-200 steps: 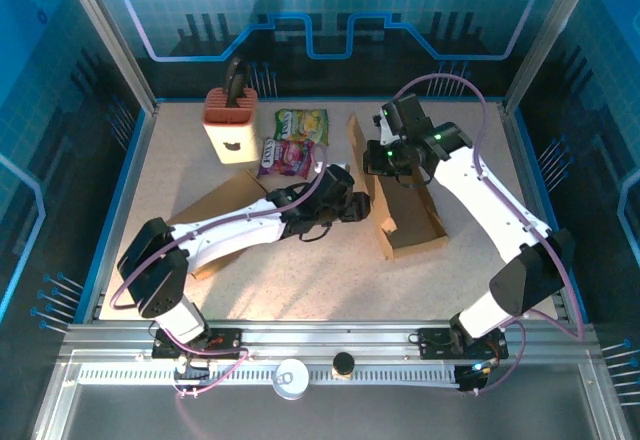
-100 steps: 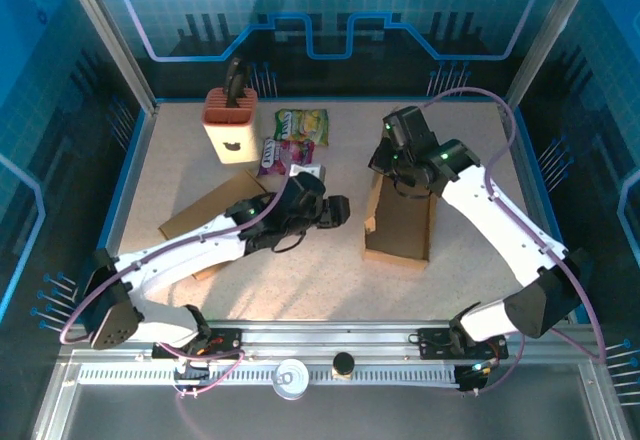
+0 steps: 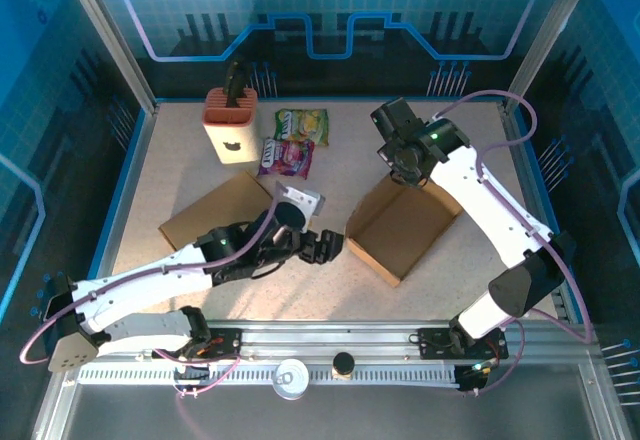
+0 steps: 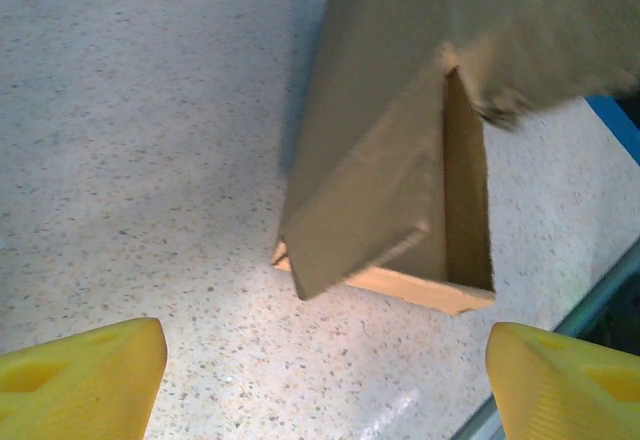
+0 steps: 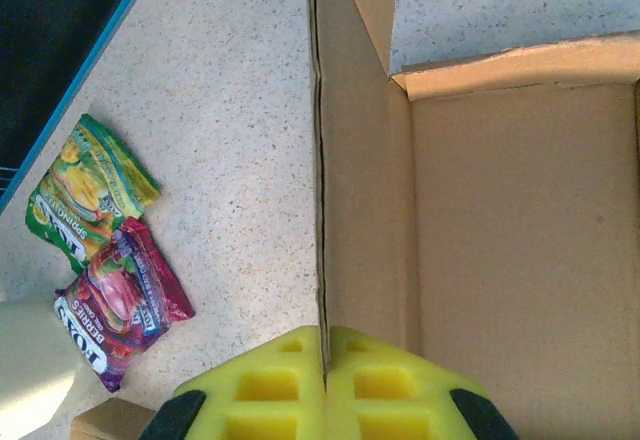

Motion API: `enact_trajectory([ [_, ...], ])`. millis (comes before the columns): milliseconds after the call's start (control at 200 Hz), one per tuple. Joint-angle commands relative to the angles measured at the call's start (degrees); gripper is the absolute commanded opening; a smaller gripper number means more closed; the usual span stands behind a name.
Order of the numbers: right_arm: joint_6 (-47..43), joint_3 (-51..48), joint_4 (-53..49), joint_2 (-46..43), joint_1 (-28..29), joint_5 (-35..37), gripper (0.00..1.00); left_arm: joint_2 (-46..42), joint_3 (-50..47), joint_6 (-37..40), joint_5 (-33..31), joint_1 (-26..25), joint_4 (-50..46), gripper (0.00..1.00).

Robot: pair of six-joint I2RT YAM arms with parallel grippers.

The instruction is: Fold the paper box

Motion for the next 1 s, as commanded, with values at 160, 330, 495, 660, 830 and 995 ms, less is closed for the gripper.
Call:
enact_trajectory([
  [160, 1.9, -0.7, -1.4, -0.3, 0.9, 2.2, 0.0, 7.2, 5.0, 8.3, -5.4, -2.3, -1.6, 0.85],
  [330, 1.1, -1.5, -0.4, -0.4, 0.9, 1.4, 0.0, 11.6, 9.1, 9.8, -9.1, -2.2, -2.1, 0.8],
  [495, 0.4, -3.2, 1.3, -1.0, 0.6, 0.3, 0.0, 14.7, 10.8, 10.9, -8.1, -2.3, -0.9, 0.61],
  [660, -0.9, -4.6, 3.5, -2.1, 0.1, -0.7, 0.0, 16.8, 11.8, 10.8, -8.3, -2.3, -2.1, 0.4],
  [830, -4.2, -6.1, 7.3, -3.2, -0.6, -2.8, 0.0, 17.5, 11.3, 11.3, -8.1, -2.2, -1.7, 0.12],
  [995, -11.4, -8.8, 14.3, -4.8, -2.7, -9.0, 0.17, 16.6, 11.3, 13.0, -6.6, -0.7, -1.6, 0.0],
])
